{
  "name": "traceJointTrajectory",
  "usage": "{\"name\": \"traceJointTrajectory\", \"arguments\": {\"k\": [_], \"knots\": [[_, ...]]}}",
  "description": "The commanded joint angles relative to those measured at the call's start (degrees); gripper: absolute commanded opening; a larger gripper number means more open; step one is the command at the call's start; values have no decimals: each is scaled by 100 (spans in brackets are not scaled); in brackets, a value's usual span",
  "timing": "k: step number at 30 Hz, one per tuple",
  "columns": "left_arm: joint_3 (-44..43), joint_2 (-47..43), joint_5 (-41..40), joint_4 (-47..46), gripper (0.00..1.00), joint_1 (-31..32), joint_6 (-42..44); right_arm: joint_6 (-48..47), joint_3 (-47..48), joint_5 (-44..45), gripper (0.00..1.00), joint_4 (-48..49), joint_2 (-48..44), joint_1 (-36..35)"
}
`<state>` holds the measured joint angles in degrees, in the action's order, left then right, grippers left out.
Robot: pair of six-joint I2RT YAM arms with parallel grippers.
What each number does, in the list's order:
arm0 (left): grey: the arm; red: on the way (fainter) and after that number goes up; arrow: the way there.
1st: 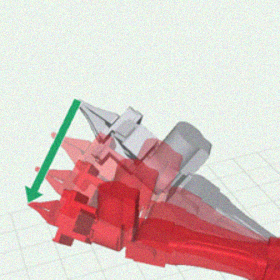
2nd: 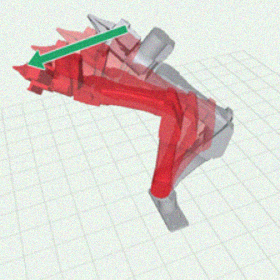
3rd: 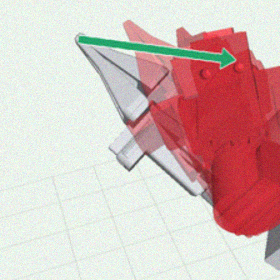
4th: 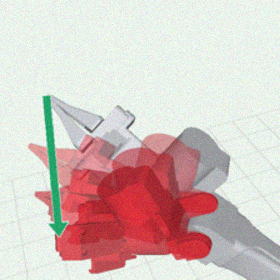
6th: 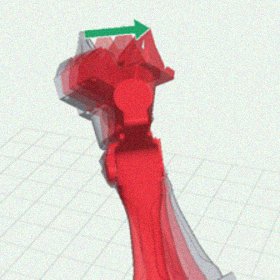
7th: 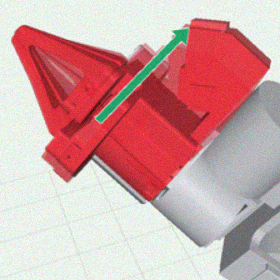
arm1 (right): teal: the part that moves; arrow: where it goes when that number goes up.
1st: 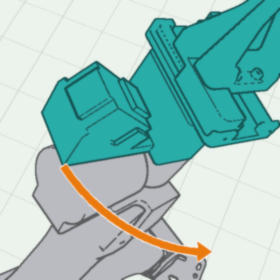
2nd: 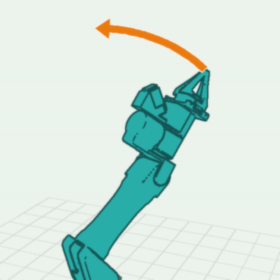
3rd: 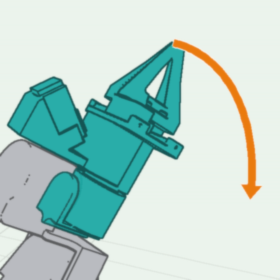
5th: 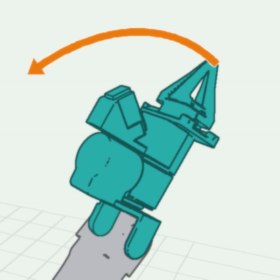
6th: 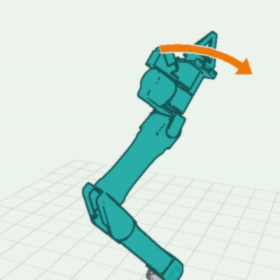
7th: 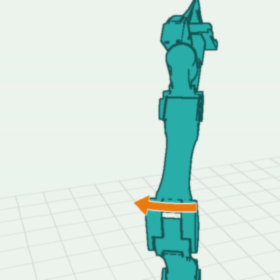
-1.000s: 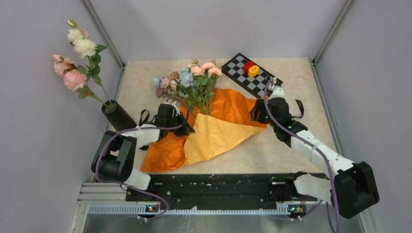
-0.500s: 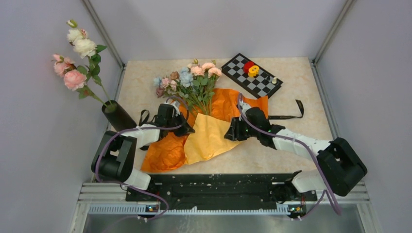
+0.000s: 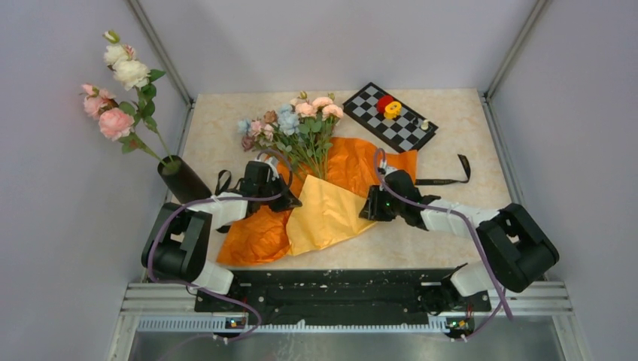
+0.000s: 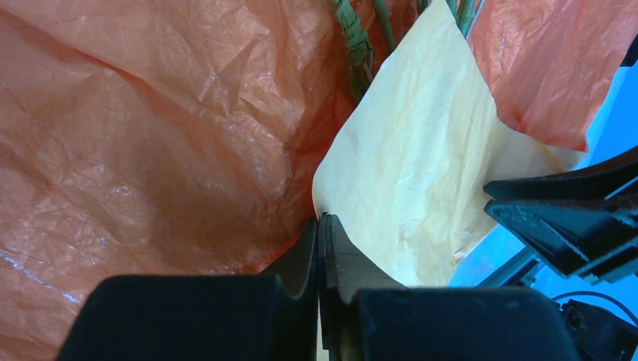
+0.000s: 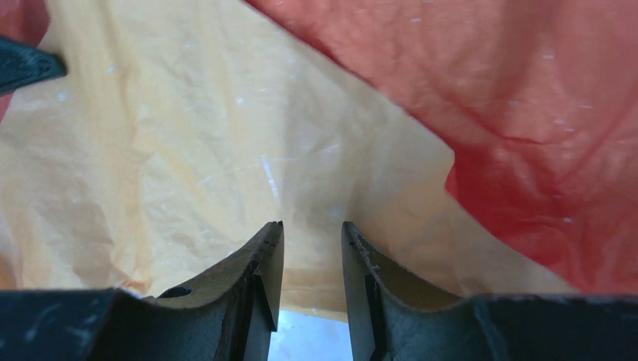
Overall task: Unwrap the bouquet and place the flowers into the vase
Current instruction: Unfold the wrapping paper at the center of the board.
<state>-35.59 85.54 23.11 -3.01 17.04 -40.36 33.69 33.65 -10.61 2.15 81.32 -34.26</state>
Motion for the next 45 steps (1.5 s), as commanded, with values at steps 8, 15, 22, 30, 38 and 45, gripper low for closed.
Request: {"name": "traceJointTrajectory", "arguments": {"k": [8, 15, 22, 30, 38, 45], "knots": [[-178, -22, -80, -87, 0, 19, 106, 71, -391, 512, 36, -385, -407, 811], [-195, -37, -89, -69, 0, 19, 134, -94, -358, 1434, 40, -1017, -1184, 1200], [-243, -68, 23, -57, 0, 19, 196, -292, -388, 1550, 42, -981, -1218, 1572], [-584, -874, -137, 842, 58, 28, 766, -578, -269, 1227, 44, -980, -1599, 1572], [-501, -1933, -390, 1949, 92, 338, 1166, -997, -149, 890, 58, -1204, -2033, 1580], [190, -2394, -296, 1990, 98, 882, 601, -1073, -145, 145, 64, -942, -1997, 1571]]}}
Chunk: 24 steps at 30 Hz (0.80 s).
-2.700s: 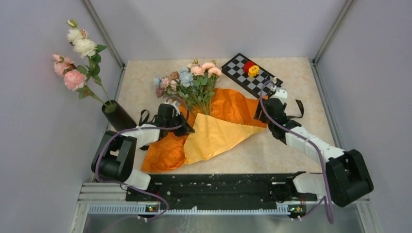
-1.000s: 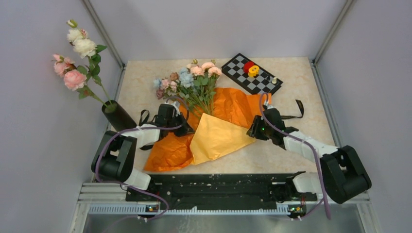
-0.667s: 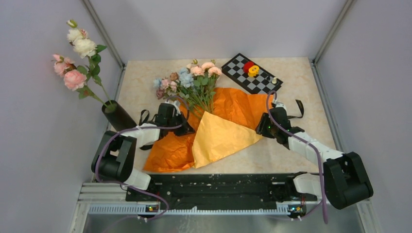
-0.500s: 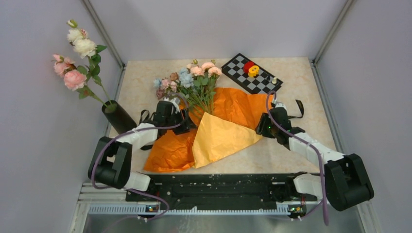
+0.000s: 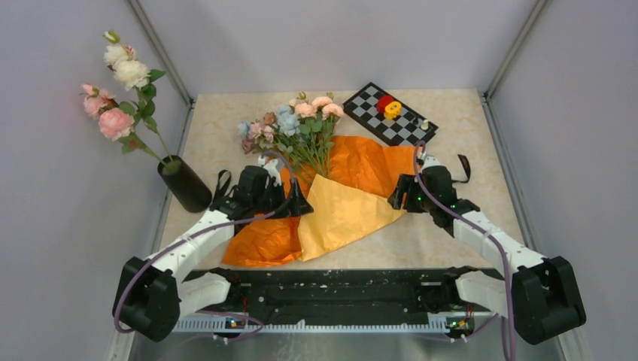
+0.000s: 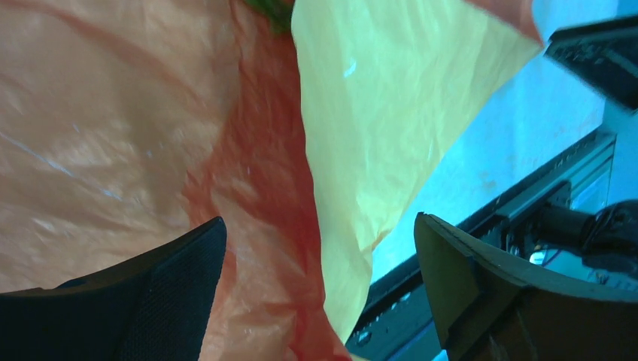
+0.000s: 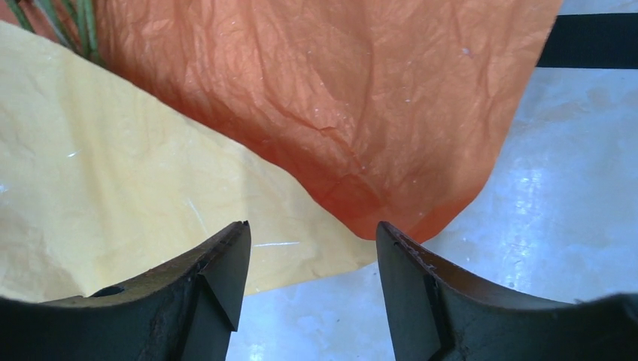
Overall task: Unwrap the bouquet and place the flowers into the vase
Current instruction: Unfold the wrapping paper at the center of the board.
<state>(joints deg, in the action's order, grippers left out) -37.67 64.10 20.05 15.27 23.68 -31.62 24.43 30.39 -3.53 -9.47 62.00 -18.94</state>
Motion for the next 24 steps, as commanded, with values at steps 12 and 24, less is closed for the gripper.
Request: {"name": "traceJointTrajectory", "arguments": {"k": [12, 24], "knots": [[869, 5, 371, -1092, 69, 242, -959, 550, -205, -991, 56, 894, 259, -293], [858, 767, 142, -1715, 18, 242, -1061, 971, -459, -769, 46, 1599, 1049, -604]]}}
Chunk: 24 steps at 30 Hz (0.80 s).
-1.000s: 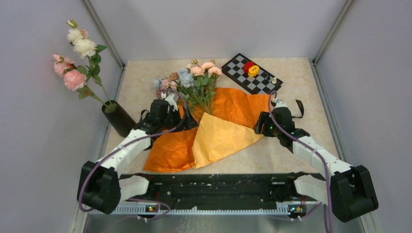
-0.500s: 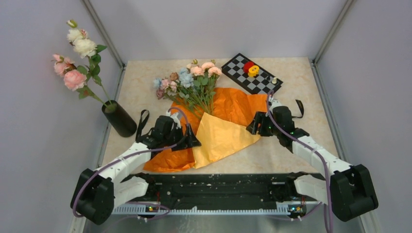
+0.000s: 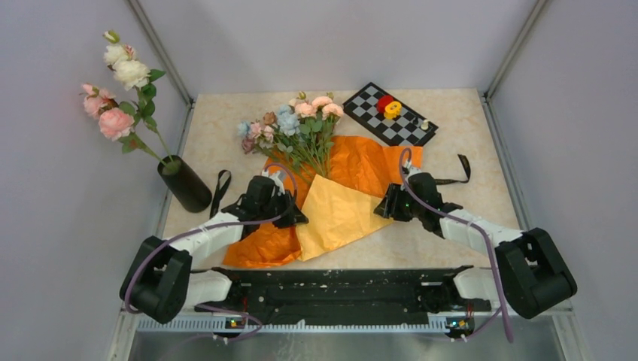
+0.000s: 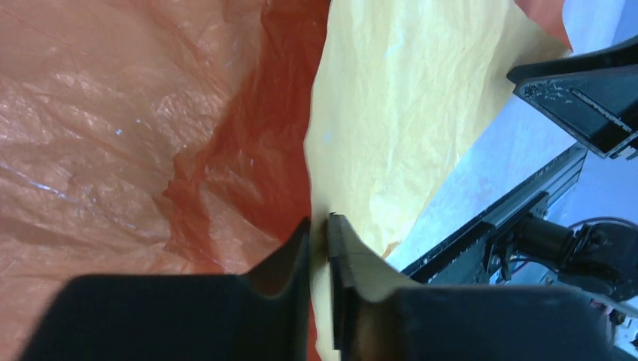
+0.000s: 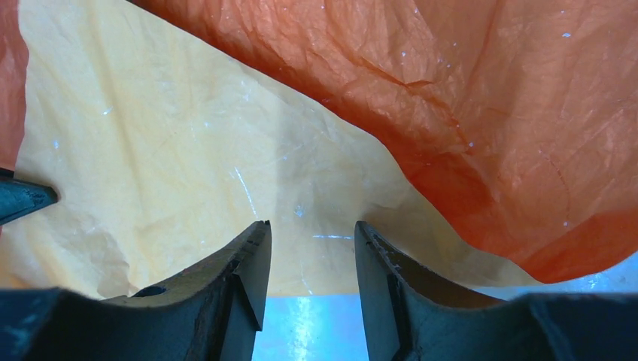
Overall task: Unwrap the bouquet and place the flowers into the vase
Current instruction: Unfold the wrapping paper at the center of the board.
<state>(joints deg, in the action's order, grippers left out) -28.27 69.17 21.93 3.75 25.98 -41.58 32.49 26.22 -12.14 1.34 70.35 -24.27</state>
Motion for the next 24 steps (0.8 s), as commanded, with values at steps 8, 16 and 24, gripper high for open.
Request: {"name": "traceJointTrajectory", "arguments": {"k": [8, 16, 24], "knots": [[-65, 781, -149, -924, 0, 13, -125, 414, -82, 476, 39, 1015, 803, -112], [-129, 1383, -393, -1252, 0, 10, -204, 710, 2, 1180, 36, 1124, 1220, -148], [-287, 1777, -608, -1350, 0, -39, -187, 703, 271, 1703, 36, 1069, 1447, -148]]}}
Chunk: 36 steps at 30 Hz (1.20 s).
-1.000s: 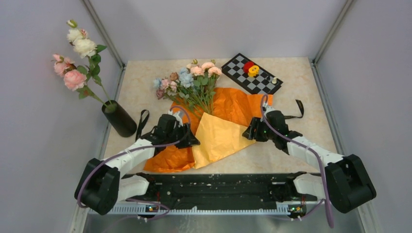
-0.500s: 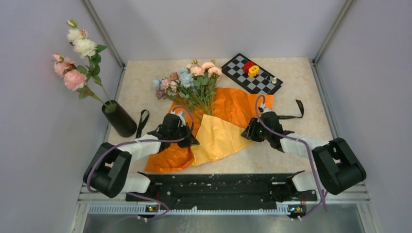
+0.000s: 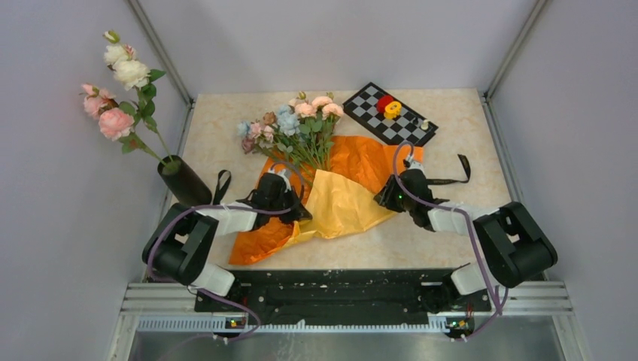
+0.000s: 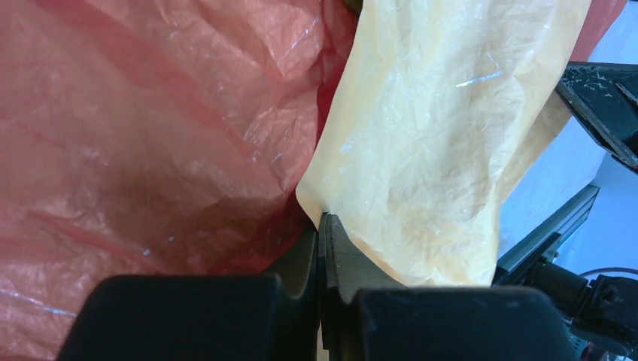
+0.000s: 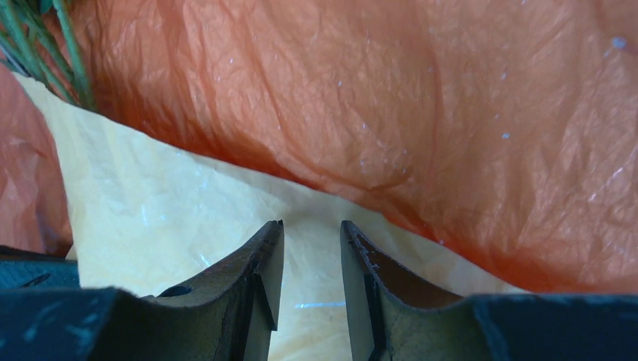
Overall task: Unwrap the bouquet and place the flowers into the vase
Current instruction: Unfold the wrapping paper at the center of the board.
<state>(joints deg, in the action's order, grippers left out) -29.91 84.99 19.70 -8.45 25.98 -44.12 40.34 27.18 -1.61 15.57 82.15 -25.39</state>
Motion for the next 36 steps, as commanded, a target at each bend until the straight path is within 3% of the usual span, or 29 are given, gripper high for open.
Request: {"name": "traceJointTrajectory", "arguments": {"k": [1, 9, 23, 29, 36], "knots": [[-143, 195, -388, -137, 0, -51, 79, -113, 224, 666, 36, -369, 296, -41], [-105, -450, -85, -230, 0, -47, 393, -386, 446, 550, 40, -529, -4, -37], [312, -2082, 1162, 174, 0, 235, 869, -1455, 1563, -18, 65, -2026, -1351, -37], [398, -2719, 1395, 396, 0, 416, 785, -1842, 2262, -660, 67, -2369, -1224, -39], [272, -2760, 1529, 814, 0, 760, 895, -1966, 2486, -1373, 67, -2343, -784, -37]]}}
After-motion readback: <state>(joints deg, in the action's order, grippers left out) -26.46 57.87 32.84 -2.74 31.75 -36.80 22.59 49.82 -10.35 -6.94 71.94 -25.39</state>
